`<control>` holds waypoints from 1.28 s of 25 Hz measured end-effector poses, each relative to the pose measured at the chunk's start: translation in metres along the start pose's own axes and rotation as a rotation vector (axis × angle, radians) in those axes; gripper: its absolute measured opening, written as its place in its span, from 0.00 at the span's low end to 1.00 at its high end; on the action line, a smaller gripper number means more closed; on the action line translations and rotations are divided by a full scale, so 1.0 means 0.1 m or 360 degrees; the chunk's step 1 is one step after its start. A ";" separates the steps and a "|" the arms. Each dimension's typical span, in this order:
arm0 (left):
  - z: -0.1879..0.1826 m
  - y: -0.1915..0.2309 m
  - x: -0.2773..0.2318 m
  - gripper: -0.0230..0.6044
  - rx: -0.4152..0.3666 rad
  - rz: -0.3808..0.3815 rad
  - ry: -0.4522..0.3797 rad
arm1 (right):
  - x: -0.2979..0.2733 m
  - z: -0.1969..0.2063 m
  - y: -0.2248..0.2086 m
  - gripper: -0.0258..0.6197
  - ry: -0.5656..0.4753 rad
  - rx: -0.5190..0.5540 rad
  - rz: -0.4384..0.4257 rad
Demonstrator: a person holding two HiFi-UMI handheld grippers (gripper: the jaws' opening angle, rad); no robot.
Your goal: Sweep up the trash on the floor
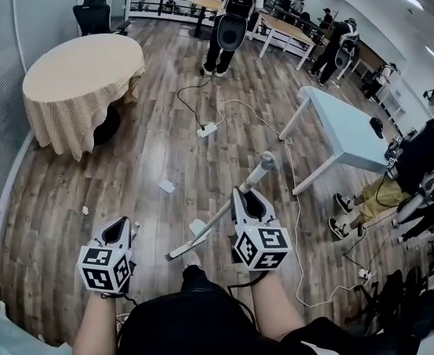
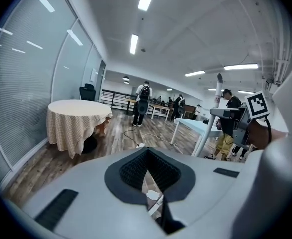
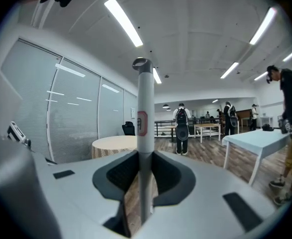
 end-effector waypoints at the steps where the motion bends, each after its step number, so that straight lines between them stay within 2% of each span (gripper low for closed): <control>1: -0.03 -0.04 -0.13 0.03 -0.0004 -0.0001 0.0016 | -0.06 -0.01 -0.09 0.18 0.0011 -0.0006 -0.0004; 3: -0.12 -0.13 -0.39 0.03 0.0024 0.0023 0.0029 | -0.19 -0.04 -0.29 0.18 0.0036 -0.0023 -0.0008; 6: -0.30 -0.28 -0.77 0.03 0.0216 0.0131 0.0000 | -0.33 -0.03 -0.60 0.18 0.0073 -0.0052 0.0005; 8: -0.42 -0.35 -1.01 0.03 0.0278 0.0165 -0.0015 | -0.42 0.00 -0.80 0.18 0.0105 -0.0070 0.0013; 12: -0.56 -0.43 -1.36 0.03 0.0090 0.0096 0.0008 | -0.59 0.15 -1.08 0.18 0.0185 -0.0036 -0.0008; 14: -0.58 -0.49 -1.50 0.03 0.0034 0.0071 0.0024 | -0.68 0.25 -1.21 0.18 0.0223 -0.0005 -0.0019; 17: -0.59 -0.59 -1.68 0.03 0.0015 0.0051 0.0055 | -0.80 0.42 -1.46 0.18 0.0303 0.0047 -0.0066; 23: -0.62 -0.75 -2.00 0.03 -0.0056 -0.0016 0.0086 | -0.98 0.73 -1.98 0.18 0.0392 0.0133 -0.0258; 27: -0.66 -0.89 -2.22 0.03 -0.0074 -0.0051 0.0099 | -1.13 0.91 -2.35 0.18 0.0451 0.0163 -0.0273; 32: -0.68 -1.06 -2.40 0.03 -0.0175 -0.0061 0.0118 | -1.23 1.16 -2.61 0.18 0.0571 0.0261 -0.0336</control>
Point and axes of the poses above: the fingertips, and each gripper's own axes: x backward along the fingers, y to its left, z out of its underside, the point moved 1 cm from there along x, backward along the fingers, and after that the axes turned 10 degrees about -x, right-handed, at the moved point
